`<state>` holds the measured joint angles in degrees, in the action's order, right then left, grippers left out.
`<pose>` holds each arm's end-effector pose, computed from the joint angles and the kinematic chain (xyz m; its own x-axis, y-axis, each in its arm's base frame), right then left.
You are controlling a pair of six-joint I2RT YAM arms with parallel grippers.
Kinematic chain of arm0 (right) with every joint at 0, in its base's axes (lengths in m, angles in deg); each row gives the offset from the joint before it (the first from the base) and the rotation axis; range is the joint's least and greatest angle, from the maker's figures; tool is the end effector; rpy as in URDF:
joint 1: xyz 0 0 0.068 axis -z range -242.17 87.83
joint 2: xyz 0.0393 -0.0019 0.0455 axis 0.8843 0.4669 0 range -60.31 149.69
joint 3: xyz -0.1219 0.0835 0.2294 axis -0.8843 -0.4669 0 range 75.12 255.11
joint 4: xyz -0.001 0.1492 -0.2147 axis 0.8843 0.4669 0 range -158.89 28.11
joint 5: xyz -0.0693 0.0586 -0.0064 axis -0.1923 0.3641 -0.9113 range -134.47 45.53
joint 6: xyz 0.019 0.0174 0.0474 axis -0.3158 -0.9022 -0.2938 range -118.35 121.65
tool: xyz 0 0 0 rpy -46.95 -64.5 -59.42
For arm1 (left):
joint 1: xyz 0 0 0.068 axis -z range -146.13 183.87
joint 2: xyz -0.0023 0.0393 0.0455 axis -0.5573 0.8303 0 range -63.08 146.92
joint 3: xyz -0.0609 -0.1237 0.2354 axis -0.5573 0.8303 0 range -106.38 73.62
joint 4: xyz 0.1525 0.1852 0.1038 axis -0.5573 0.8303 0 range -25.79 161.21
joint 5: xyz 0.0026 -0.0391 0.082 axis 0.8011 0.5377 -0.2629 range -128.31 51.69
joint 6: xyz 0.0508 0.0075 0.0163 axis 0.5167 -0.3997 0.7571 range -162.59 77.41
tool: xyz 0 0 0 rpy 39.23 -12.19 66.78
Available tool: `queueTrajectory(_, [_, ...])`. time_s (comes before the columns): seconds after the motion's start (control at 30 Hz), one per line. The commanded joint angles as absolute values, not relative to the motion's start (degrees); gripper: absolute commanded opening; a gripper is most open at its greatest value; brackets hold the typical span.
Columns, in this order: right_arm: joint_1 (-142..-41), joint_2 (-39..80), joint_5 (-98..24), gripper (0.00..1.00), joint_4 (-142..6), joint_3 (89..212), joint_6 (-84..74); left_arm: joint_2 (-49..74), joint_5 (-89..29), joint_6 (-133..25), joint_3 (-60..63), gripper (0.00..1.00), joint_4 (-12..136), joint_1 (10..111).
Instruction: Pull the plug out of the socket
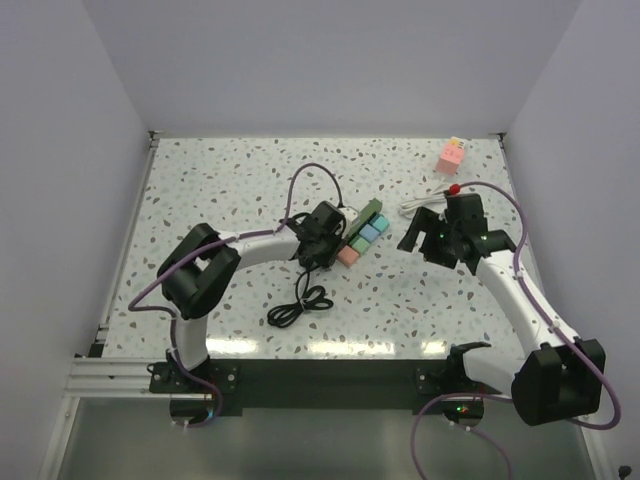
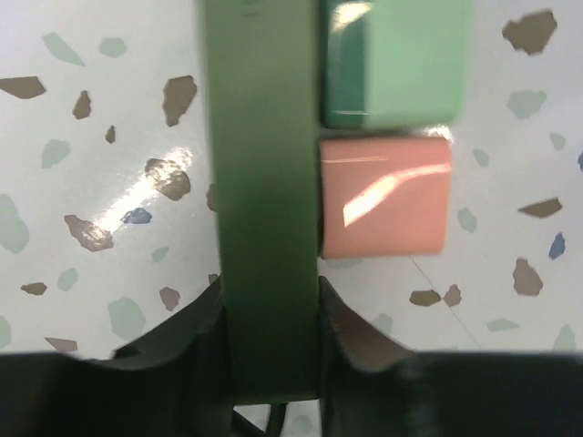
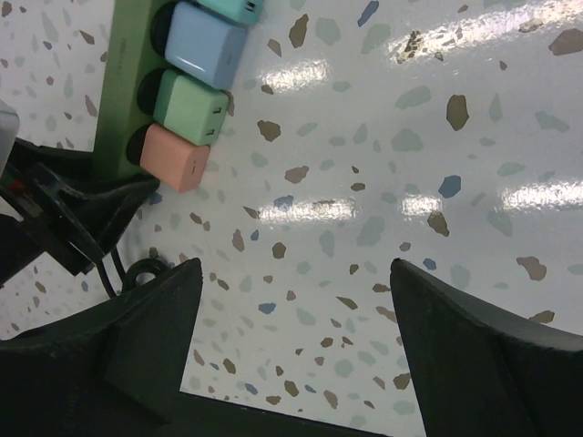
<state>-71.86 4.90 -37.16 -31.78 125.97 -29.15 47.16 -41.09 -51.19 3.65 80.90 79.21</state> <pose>0.2257 0.0430 0.2650 -0.7878 0.3808 -0.4841 0.1844 0.8958 0.4044 0.2801 -0.2810 0.1569 -0.6860 0.4817 -0.5453 0.5959 0.8020 -0.0413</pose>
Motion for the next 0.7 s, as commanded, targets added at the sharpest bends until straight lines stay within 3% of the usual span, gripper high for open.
queueTrajectory(0.0, [-71.83, 4.99, -32.7, 0.85, -36.89, 124.78, -30.42, 47.58, -36.9, -52.52, 6.3, 0.16, 78.72, 78.34])
queueTrajectory(0.07, [-71.75, 5.69, -30.59, 0.82, -40.12, 123.46, -31.91, 45.49, -34.36, -54.27, 8.39, 0.01, 78.01, 77.99])
queueTrajectory(0.3, [-71.83, 9.29, -21.8, 0.74, -55.33, 117.4, -40.17, 35.2, -17.77, -64.45, 20.7, 0.0, 66.52, 77.73])
queueTrajectory(0.67, [-71.83, 20.18, -20.13, 0.73, -66.06, 115.9, -44.66, 22.8, -15.89, -73.35, 32.31, 0.0, 58.76, 78.08])
